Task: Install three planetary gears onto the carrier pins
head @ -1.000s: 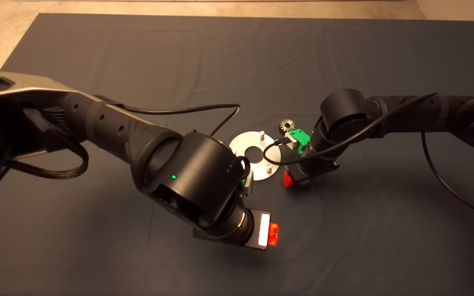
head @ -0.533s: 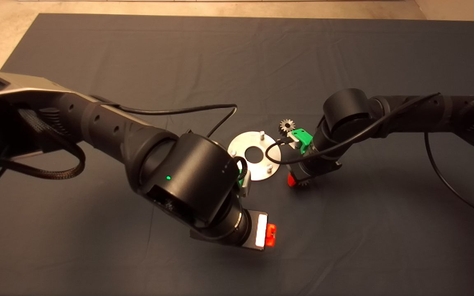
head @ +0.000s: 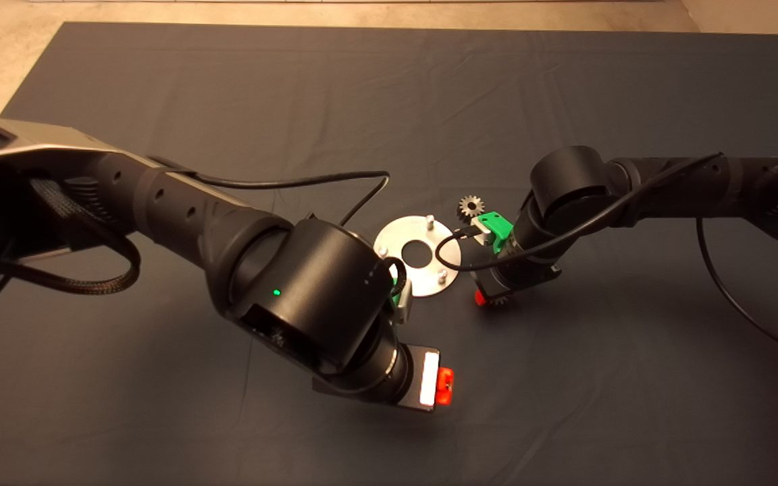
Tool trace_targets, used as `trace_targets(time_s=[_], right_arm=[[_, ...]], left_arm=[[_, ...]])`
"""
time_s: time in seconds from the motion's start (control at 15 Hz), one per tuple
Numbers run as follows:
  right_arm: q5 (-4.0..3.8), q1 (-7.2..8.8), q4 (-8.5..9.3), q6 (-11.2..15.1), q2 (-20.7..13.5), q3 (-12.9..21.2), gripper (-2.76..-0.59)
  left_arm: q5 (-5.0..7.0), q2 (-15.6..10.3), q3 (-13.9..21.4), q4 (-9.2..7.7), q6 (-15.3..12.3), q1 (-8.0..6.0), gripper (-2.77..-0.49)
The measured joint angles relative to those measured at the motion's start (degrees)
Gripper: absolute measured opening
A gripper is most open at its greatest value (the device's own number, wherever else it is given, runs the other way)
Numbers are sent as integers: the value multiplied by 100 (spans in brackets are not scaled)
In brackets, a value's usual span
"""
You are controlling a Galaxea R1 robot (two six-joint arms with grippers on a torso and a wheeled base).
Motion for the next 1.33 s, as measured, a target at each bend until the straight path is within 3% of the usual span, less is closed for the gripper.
trace_targets(time_s=[0.27, 1.33], right_arm=[[0, 1, 0, 0, 0, 35, -213], [46, -4, -35, -137, -69, 46, -222]], left_arm=[[0, 0, 0, 0, 0, 0, -51], [0, -2, 22, 0, 0, 60, -51]])
